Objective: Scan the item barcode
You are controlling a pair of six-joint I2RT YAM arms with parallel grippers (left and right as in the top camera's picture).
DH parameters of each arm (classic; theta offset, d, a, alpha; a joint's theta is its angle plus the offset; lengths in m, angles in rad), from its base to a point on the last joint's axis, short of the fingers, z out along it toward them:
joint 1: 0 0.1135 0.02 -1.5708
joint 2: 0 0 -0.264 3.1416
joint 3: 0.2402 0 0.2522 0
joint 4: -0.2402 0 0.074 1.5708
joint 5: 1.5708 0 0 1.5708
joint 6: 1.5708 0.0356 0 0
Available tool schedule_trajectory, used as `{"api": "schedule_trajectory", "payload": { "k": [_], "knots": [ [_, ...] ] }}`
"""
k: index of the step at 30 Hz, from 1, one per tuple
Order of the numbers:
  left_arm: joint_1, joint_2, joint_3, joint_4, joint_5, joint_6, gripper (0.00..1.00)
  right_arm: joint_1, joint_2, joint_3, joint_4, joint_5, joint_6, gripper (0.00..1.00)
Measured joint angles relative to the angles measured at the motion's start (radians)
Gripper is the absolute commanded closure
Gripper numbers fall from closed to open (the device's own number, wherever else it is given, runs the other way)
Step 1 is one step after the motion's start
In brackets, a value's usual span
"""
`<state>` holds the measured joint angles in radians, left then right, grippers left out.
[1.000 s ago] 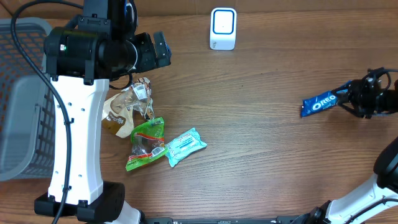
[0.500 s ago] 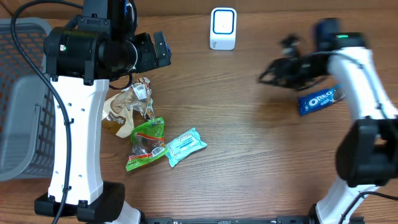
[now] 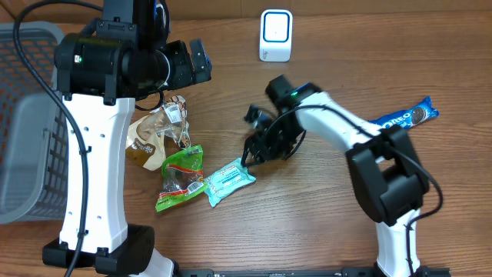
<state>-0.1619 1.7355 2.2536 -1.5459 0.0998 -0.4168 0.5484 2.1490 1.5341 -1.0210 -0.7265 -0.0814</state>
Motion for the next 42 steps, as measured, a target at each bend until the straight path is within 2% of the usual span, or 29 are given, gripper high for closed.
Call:
{"api": "schedule_trajectory", "payload": {
  "k": [6,12,15,17,19,20,23,26,28,33,34,37,39,42],
  "knots": [
    [0.0,0.0,0.0,0.0,0.0,0.0,0.0,0.002,0.007,-0.005,0.024,0.032,0.211,0.38],
    [0.0,0.0,0.0,0.0,0.0,0.0,0.0,0.047,0.006,-0.069,0.115,0.044,0.435,0.4],
    [0.0,0.0,0.0,0.0,0.0,0.0,0.0,0.087,0.006,-0.09,0.124,0.034,0.529,0.47],
    [0.0,0.0,0.0,0.0,0.0,0.0,0.0,0.104,0.006,-0.099,0.131,0.029,0.573,0.57],
    [0.0,0.0,0.0,0.0,0.0,0.0,0.0,0.112,0.006,-0.108,0.138,0.026,0.6,0.89],
    [0.0,0.0,0.0,0.0,0.0,0.0,0.0,0.112,0.006,-0.109,0.142,0.022,0.61,0.96],
    [0.0,0.0,0.0,0.0,0.0,0.0,0.0,0.105,0.006,-0.109,0.145,0.013,0.631,0.96],
    [0.0,0.0,0.0,0.0,0.0,0.0,0.0,0.079,0.006,-0.109,0.118,0.003,0.592,0.96],
    [0.0,0.0,0.0,0.0,0.0,0.0,0.0,0.047,0.006,-0.109,0.074,0.002,0.537,0.96],
    [0.0,0.0,0.0,0.0,0.0,0.0,0.0,-0.103,-0.017,-0.109,-0.039,0.08,0.29,0.96],
    [0.0,0.0,0.0,0.0,0.0,0.0,0.0,-0.135,-0.024,-0.11,-0.046,0.113,0.222,0.94],
    [0.0,0.0,0.0,0.0,0.0,0.0,0.0,-0.203,-0.037,-0.109,-0.034,0.196,0.082,0.78],
    [0.0,0.0,0.0,0.0,0.0,0.0,0.0,-0.235,-0.042,-0.109,-0.01,0.255,0.02,0.61],
    [0.0,0.0,0.0,0.0,0.0,0.0,0.0,-0.275,-0.051,-0.103,0.019,0.317,-0.04,0.54]
  ]
}}
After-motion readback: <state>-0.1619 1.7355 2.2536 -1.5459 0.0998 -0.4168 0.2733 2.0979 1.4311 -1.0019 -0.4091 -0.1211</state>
